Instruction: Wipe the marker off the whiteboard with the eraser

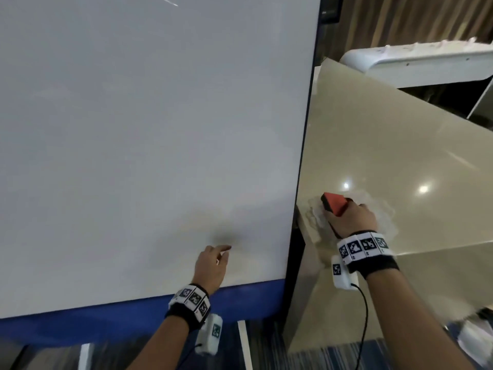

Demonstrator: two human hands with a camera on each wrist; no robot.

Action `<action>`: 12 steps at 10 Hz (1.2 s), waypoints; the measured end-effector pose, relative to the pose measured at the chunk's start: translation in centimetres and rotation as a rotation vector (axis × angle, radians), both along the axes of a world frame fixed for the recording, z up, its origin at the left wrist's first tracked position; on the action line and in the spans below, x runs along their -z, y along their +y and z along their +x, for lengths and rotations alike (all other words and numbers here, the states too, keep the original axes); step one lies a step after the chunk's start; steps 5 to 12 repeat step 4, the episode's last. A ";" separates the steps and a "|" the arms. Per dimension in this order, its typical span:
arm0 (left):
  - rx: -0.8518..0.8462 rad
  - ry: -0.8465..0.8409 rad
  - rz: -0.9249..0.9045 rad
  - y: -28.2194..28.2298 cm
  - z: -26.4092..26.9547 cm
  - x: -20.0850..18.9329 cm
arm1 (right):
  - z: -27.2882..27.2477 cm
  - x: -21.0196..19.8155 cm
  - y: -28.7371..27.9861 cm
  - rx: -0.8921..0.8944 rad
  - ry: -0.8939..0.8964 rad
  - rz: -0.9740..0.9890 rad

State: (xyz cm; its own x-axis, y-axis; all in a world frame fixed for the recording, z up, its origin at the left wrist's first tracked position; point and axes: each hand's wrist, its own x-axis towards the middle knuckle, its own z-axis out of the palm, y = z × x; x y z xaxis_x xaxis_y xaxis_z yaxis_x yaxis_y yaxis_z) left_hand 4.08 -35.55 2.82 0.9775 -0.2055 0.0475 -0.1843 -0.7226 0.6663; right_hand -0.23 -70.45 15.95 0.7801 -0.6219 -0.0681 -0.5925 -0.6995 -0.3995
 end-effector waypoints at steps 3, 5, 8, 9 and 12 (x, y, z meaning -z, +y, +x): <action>-0.165 0.327 0.212 11.3 -4.4 9.2 | -0.7 -0.8 2.4 0.028 0.068 -0.163; -0.159 0.420 0.285 15.8 -6.1 14.0 | 0.3 -3.8 6.0 -0.142 -0.075 -0.081; -0.159 0.420 0.285 15.8 -6.1 14.0 | 0.3 -3.8 6.0 -0.142 -0.075 -0.081; -0.159 0.420 0.285 15.8 -6.1 14.0 | 0.3 -3.8 6.0 -0.142 -0.075 -0.081; -0.159 0.420 0.285 15.8 -6.1 14.0 | 0.3 -3.8 6.0 -0.142 -0.075 -0.081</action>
